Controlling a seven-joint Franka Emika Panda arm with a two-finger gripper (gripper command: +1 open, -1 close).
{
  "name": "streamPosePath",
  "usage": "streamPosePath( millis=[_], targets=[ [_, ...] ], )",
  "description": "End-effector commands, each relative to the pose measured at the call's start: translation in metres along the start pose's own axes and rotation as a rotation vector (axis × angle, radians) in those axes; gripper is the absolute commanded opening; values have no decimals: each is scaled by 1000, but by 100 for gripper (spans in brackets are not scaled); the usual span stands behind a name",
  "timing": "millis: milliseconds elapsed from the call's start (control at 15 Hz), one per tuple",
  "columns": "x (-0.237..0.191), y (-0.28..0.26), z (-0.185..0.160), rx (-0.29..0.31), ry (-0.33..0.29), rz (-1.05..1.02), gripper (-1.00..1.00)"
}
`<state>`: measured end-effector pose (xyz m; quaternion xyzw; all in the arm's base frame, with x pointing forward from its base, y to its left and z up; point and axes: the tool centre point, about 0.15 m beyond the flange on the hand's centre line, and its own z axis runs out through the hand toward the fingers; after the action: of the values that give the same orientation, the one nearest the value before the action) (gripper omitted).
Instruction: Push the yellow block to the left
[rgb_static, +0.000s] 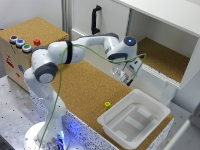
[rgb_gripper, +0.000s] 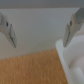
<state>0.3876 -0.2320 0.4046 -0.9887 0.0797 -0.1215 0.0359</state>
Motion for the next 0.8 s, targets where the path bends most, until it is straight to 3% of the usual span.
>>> streamPosePath(
  millis=[0, 133, 200, 400, 600, 733],
  targets=[
    [-95, -9, 69, -202, 36, 71, 100],
    [-116, -6, 88, -216, -1, 118, 100],
    [-124, -2, 94, -200, -8, 164, -100],
    [-138, 12, 111, -189, -38, 256, -100],
    [-138, 29, 117, -169, -22, 315, -100],
    [-138, 29, 122, -189, -13, 310, -100]
  ],
)
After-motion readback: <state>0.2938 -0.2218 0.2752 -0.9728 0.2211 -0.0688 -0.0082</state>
